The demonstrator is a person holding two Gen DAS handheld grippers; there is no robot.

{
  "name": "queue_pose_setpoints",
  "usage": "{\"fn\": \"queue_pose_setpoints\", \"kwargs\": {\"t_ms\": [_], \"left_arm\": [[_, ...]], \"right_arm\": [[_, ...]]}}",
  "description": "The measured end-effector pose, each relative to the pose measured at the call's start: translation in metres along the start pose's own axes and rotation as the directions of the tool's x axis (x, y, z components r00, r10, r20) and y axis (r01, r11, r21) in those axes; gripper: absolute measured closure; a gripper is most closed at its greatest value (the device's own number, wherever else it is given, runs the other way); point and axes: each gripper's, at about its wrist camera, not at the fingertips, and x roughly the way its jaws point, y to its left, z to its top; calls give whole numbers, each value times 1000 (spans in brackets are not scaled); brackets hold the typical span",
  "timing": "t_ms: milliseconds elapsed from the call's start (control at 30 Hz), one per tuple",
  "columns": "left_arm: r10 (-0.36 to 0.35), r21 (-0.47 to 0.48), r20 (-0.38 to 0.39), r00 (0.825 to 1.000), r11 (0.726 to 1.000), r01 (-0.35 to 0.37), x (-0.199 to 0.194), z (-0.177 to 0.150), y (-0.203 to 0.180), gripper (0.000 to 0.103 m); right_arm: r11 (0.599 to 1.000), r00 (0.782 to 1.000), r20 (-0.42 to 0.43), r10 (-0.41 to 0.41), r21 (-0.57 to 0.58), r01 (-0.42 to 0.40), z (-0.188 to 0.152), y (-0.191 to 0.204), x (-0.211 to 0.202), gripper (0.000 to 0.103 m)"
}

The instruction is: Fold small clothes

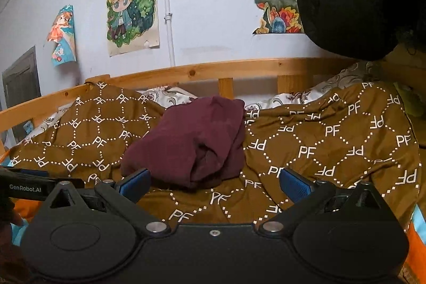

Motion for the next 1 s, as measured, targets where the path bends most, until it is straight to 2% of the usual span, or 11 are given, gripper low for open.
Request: {"fn": "queue_pose_setpoints", "kwargs": {"t_ms": [1000], "left_arm": [[-1, 2, -7, 1000, 1000, 1, -1, 0, 1, 1]], "right_arm": [[1000, 1000, 12, -12, 7, 12, 2, -3, -3, 1]]}}
